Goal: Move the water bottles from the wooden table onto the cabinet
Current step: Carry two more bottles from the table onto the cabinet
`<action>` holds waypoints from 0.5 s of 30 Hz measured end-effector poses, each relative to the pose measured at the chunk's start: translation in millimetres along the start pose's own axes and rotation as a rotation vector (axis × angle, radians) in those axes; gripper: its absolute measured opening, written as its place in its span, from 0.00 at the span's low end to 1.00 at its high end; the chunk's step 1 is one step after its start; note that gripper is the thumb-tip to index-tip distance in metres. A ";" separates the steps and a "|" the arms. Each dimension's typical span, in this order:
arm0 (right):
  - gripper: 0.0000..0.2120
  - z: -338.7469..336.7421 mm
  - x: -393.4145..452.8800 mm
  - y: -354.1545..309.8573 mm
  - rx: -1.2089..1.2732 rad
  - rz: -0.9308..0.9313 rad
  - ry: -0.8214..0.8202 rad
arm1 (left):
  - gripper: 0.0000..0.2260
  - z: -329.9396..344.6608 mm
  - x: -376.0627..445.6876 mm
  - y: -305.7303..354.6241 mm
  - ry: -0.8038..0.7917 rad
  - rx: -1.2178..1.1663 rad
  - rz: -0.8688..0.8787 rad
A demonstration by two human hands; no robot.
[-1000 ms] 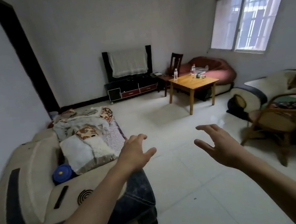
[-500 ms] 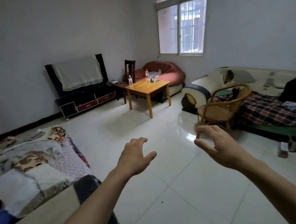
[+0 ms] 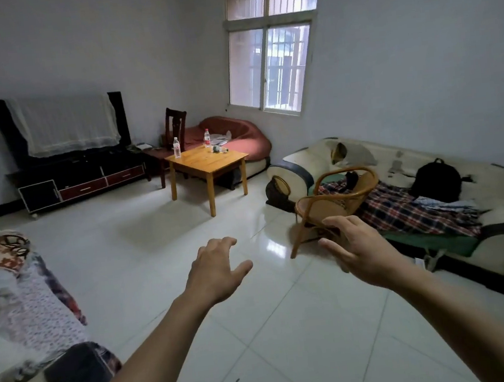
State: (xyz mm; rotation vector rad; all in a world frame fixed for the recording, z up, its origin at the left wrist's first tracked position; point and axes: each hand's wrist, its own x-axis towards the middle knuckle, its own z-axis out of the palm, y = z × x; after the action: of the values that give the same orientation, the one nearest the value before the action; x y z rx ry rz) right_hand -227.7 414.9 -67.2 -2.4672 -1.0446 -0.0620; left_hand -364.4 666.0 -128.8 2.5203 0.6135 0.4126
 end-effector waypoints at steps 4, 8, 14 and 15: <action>0.28 22.1 23.1 0.0 -0.021 0.024 -0.047 | 0.30 10.8 18.5 -16.9 -0.108 0.045 0.002; 0.29 33.9 57.8 17.3 -0.003 0.044 -0.053 | 0.30 14.3 56.9 -23.1 -0.055 0.008 0.011; 0.28 47.0 127.4 67.5 0.065 0.044 -0.012 | 0.26 39.8 132.3 -5.6 -0.037 0.039 0.037; 0.28 48.5 141.4 77.9 0.079 0.040 0.000 | 0.26 45.1 148.2 -1.2 -0.034 0.055 0.039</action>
State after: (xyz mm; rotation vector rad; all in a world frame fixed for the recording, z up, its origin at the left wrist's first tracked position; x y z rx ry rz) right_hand -79.9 483.0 -110.9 -2.4160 -0.9784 -0.0085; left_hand -220.6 722.3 -141.9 2.5896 0.5713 0.3703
